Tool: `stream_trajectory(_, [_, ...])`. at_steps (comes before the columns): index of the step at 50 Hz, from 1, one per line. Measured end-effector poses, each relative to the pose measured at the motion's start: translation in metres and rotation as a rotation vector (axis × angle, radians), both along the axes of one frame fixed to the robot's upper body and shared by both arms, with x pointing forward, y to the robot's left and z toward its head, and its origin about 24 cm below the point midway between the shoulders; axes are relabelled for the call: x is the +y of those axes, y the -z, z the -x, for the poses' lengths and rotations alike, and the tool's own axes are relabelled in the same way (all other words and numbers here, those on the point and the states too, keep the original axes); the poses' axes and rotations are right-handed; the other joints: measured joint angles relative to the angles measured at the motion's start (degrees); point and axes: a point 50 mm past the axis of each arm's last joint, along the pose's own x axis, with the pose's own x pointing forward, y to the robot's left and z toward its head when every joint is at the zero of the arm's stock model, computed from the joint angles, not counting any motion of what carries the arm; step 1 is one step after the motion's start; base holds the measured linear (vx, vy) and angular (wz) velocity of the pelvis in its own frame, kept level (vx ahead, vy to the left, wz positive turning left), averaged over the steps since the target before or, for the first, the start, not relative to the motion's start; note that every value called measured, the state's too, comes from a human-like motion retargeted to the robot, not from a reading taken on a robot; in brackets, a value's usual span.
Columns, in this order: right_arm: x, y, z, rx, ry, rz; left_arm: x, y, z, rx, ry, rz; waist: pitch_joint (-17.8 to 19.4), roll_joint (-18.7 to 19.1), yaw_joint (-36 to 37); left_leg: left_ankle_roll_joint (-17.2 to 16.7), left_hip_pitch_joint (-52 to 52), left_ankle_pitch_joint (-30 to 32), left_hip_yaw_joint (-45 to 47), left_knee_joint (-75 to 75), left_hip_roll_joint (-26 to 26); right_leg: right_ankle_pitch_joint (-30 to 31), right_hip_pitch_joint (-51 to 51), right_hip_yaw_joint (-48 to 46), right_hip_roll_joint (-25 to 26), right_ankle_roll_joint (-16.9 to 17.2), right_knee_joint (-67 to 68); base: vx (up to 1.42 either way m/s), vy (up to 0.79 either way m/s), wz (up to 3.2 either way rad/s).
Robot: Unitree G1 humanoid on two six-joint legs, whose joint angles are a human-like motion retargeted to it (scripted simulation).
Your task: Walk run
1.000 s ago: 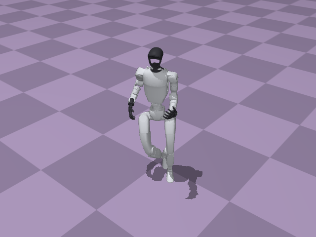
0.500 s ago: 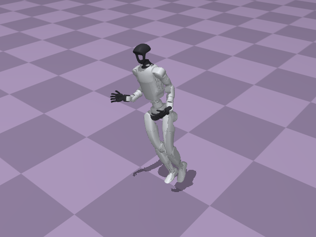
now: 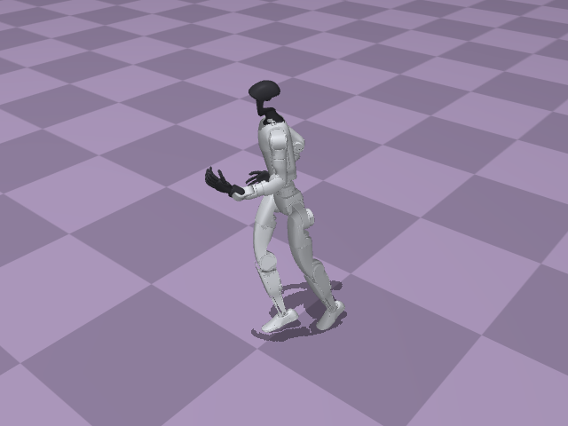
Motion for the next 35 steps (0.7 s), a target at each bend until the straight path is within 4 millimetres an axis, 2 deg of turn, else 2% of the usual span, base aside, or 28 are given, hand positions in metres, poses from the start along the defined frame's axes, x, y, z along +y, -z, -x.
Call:
stream_trajectory(3, [-0.001,-0.004,-0.013,-0.031,-0.013,0.063,0.002,-0.012,0.001,-0.037,0.008,-0.073,-0.9,0.6,-3.1,-4.3,7.1,13.4,0.0,-3.7,-2.6,-3.6,-1.1,5.0,0.4,3.1,-14.2,1.38,-0.41,-0.85])
stream_trajectory(4, [0.002,-0.006,-0.02,-0.051,-0.003,0.078,0.002,-0.011,0.002,-0.032,0.02,-0.099,-1.0,1.3,-3.4,-6.8,9.0,17.6,-1.2,-3.6,-2.9,-3.1,-1.0,4.1,0.3,1.0,-16.5,1.24,-0.32,-1.16])
stream_trajectory(5, [0.005,-0.008,-0.028,-0.072,0.015,0.09,0.001,-0.009,0.002,-0.022,0.037,-0.124,-1.1,2.3,-3.5,-9.6,10.5,21.7,-3.0,-2.9,-3.0,-1.7,-0.7,1.8,-0.2,-2.6,-17.8,1.38,-0.11,-0.55])
stream_trajectory(7, [0.01,-0.014,-0.052,-0.131,0.089,0.118,-0.006,0.003,0.002,0.034,0.091,-0.169,-1.3,2.5,-4.6,-10.7,9.9,29.2,-1.9,4.4,-5.7,-2.9,-0.7,0.9,-5.4,-6.6,-12.7,1.49,0.17,-0.46])
stream_trajectory(8, [0.014,-0.019,-0.063,-0.166,0.127,0.121,-0.008,0.014,0.005,0.076,0.115,-0.196,-1.6,2.2,-2.9,-10.7,8.2,30.2,1.2,12.3,-5.2,-7.5,0.2,0.6,-6.7,-6.6,-7.4,1.4,0.02,-1.5])
stream_trajectory(9, [0.022,-0.024,-0.075,-0.205,0.162,0.107,-0.006,0.031,0.012,0.142,0.136,-0.231,-1.6,2.2,-1.8,-9.7,5.9,30.6,1.6,21.2,-4.2,-11.9,0.5,5.7,-3.8,-6.6,-2.8,1.34,-0.28,-2.09])
stream_trajectory(10, [0.032,-0.03,-0.086,-0.245,0.195,0.085,-0.002,0.052,0.023,0.221,0.16,-0.266,-1.3,2.4,-1.0,-8.2,3.3,30.6,0.6,30.6,-2.8,-16.4,0.5,13.4,1.2,-6.6,1.5,1.26,-0.52,-1.7])
stream_trajectory(12, [0.028,-0.055,-0.117,-0.403,0.274,0.026,-0.006,0.091,0.045,0.379,0.209,-0.307,-1.8,-1.5,2.5,-8.4,-3.1,28.8,-8.9,37.0,-12.5,-16.4,3.8,13.7,-3.5,-6.6,1.3,1.24,-0.54,-1.45])
stream_trajectory(13, [0.027,-0.067,-0.131,-0.477,0.267,-0.019,-0.005,0.109,0.06,0.451,0.205,-0.321,-2.0,-3.6,3.9,-7.0,-6.9,25.3,-7.3,41.0,-13.3,-17.3,5.4,16.7,-3.4,-6.6,1.3,1.3,-0.49,-1.71])
stream_trajectory(15, [0.031,-0.088,-0.15,-0.6,0.193,-0.09,0.01,0.138,0.1,0.604,0.139,-0.31,-2.8,-4.4,3.0,0.9,-13.9,16.9,-5.2,45.2,-10.4,-16.6,9.5,19.0,-1.9,-6.6,-1.2,1.38,-0.41,-1.59])
stream_trajectory(17, [0.022,-0.11,-0.158,-0.707,0.152,-0.06,0.021,0.156,0.139,0.731,0.063,-0.261,-2.9,-4.4,4.3,9.9,-19.6,9.5,-2.3,41.6,-7.5,-12.5,14.5,21.1,0.4,-6.6,-6.4,1.62,-0.33,-1.7])
stream_trajectory(18, [0.016,-0.12,-0.16,-0.751,0.138,-0.019,0.027,0.162,0.157,0.78,0.022,-0.232,-3.0,-5.1,5.8,12.5,-21.7,6.4,1.1,38.0,-5.3,-9.0,16.9,21.2,0.4,-6.6,-8.9,1.14,-0.26,-2.14])
stream_trajectory(20, [0.005,-0.135,-0.161,-0.81,0.121,0.08,0.037,0.169,0.188,0.863,-0.063,-0.187,-3.0,-6.9,10.6,13.9,-23.8,3.2,7.4,27.1,-3.4,-0.4,21.6,22.2,0.9,-6.6,-13.2,1.19,-0.34,-2.67])
stream_trajectory(23, [-0.008,-0.138,-0.158,-0.792,0.116,0.215,0.052,0.167,0.217,0.915,-0.183,-0.191,-1.8,-7.9,20.4,11.3,-24.0,-0.5,6.8,7.2,-5.7,16.8,29.6,23.1,3.7,-6.3,-18.9,1.57,-0.38,-2.84])
stream_trajectory(25, [-0.016,-0.13,-0.155,-0.72,0.111,0.284,0.058,0.159,0.219,0.896,-0.249,-0.232,0.3,-8.7,25.2,3.7,-23.6,-2.8,1.5,-2.6,-7.7,26.1,34.3,17.7,1.7,-2.7,-18.8,1.32,-0.16,-1.7])
stream_trajectory(26, [-0.018,-0.121,-0.152,-0.665,0.107,0.299,0.058,0.155,0.213,0.874,-0.282,-0.245,1.7,-8.8,24.4,1.9,-21.9,-2.4,3.4,-4.5,-8.1,26.1,35.1,16.3,1.2,-0.7,-12.7,1.35,-0.06,-0.28])
stream_trajectory(27, [-0.02,-0.111,-0.149,-0.61,0.104,0.311,0.057,0.151,0.205,0.845,-0.314,-0.253,3.0,-9.4,23.2,3.0,-20.4,-0.4,5.2,-5.2,-9.1,26.1,35.4,15.5,0.6,1.6,-6.2,1.39,-0.05,0.74])
stream_trajectory(28, [-0.02,-0.102,-0.145,-0.559,0.102,0.318,0.056,0.145,0.192,0.803,-0.343,-0.253,4.0,-10.5,21.3,10.0,-19.4,4.4,6.7,-3.7,-11.1,26.1,35.0,16.1,-0.1,4.3,1.3,1.38,-0.09,1.1])
stream_trajectory(29, [-0.018,-0.091,-0.141,-0.508,0.099,0.314,0.055,0.138,0.178,0.754,-0.376,-0.249,4.0,-12.2,18.8,14.7,-18.6,0.5,6.2,0.0,-14.5,26.1,33.5,16.9,-0.6,7.1,9.2,1.36,-0.15,1.39])
stream_trajectory(30, [-0.013,-0.079,-0.136,-0.457,0.095,0.305,0.054,0.13,0.164,0.703,-0.411,-0.243,3.5,-14.2,16.0,18.4,-17.9,-7.8,4.6,4.6,-18.6,26.1,31.5,17.8,-0.9,10.1,17.3,1.73,-0.17,1.2])
stream_trajectory(31, [-0.009,-0.059,-0.123,-0.368,0.103,0.294,0.051,0.122,0.151,0.651,-0.424,-0.234,2.6,-14.7,14.5,16.6,-17.7,-10.3,-1.2,8.6,-20.1,26.1,29.8,15.9,-0.5,9.7,23.5,1.94,-0.17,0.7])
stream_trajectory(32, [-0.004,-0.041,-0.11,-0.285,0.106,0.277,0.05,0.113,0.134,0.584,-0.441,-0.214,1.6,-14.5,13.5,15.2,-18.0,-12.4,-4.0,11.9,-19.4,26.1,27.3,15.3,0.6,9.5,27.8,1.81,-0.16,-0.38])
stream_trajectory(33, [0.003,-0.025,-0.099,-0.214,0.102,0.25,0.051,0.1,0.11,0.486,-0.466,-0.172,0.6,-12.5,13.6,14.4,-19.0,-13.8,-0.5,13.8,-14.2,26.1,23.5,17.5,3.3,9.3,28.3,1.23,-0.19,-1.01])
stream_trajectory(35, [0.011,0.001,-0.069,-0.075,0.134,0.158,0.049,0.07,0.067,0.305,-0.434,-0.08,-0.9,-6.7,15.5,12.7,-16.4,-15.2,-0.6,12.1,-5.8,23.8,16.8,16.5,8.5,6.6,25.3,0.98,-0.21,-0.76])
